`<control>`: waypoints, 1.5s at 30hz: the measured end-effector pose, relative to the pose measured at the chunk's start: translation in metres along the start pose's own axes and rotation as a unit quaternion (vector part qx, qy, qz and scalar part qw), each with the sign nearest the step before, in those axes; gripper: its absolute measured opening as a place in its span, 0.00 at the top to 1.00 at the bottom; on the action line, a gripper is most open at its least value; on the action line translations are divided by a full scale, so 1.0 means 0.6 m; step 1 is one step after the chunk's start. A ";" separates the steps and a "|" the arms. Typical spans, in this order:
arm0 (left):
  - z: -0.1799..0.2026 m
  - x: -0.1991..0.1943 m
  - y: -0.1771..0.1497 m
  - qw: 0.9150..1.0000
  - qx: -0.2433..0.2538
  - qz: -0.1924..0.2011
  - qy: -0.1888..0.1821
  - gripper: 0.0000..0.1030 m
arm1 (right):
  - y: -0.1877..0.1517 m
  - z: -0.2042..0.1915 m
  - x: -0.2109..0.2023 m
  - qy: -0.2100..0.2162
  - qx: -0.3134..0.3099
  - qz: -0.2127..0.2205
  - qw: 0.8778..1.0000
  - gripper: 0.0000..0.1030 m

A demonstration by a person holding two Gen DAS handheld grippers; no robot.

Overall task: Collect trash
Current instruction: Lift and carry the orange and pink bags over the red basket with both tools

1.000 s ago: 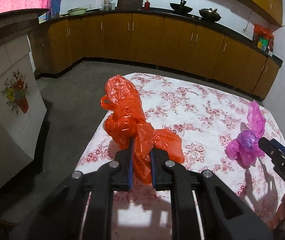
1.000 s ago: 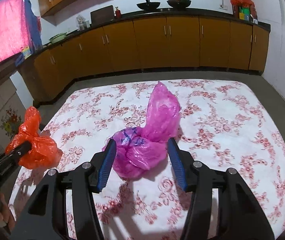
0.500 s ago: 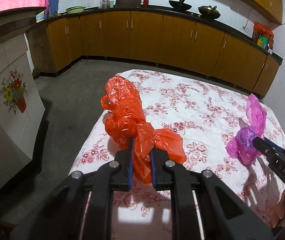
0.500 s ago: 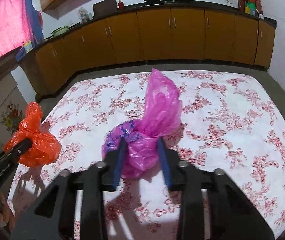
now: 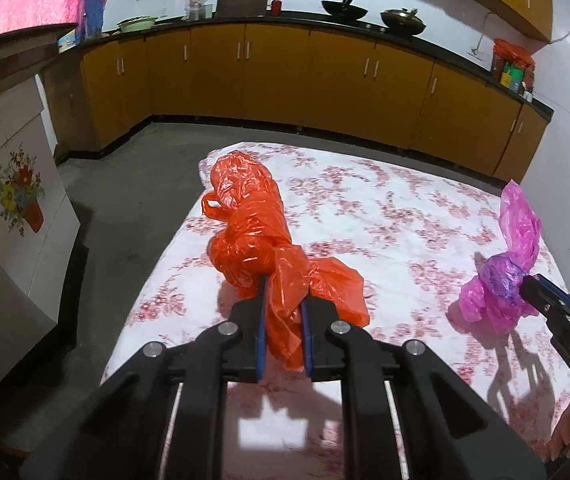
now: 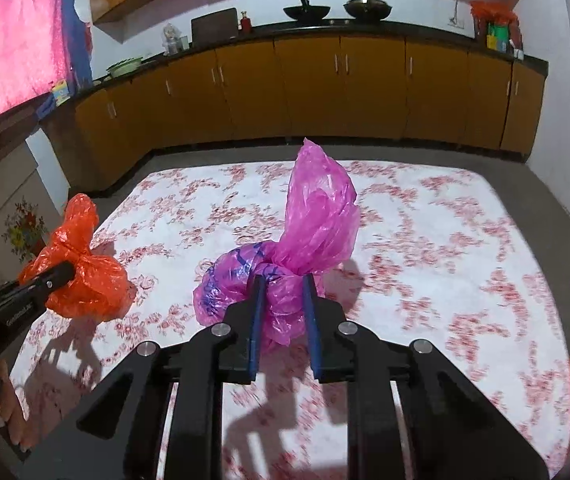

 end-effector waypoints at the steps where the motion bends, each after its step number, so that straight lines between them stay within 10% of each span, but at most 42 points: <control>1: 0.006 -0.003 0.000 1.000 0.002 0.000 -0.003 0.86 | -0.001 0.002 -0.004 -0.001 0.000 0.001 1.000 0.82; 31: 0.227 -0.127 -0.067 0.991 0.091 0.004 -0.094 0.86 | -0.087 0.183 -0.242 -0.088 0.056 0.047 0.993 0.93; 45: 0.377 -0.175 -0.104 0.974 0.151 0.005 -0.167 0.86 | -0.102 0.271 -0.347 -0.154 0.076 0.087 0.981 0.93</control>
Point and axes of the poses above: each gripper's, at about its wrist camera, not at the fingertips, and x roughly the way its jaws point, z to its right, y to its top, the point moved 2 cm from there along x, roughly the way its jaws point, and after that the axes turned 5 degrees about -y, right-handed, at the moved point
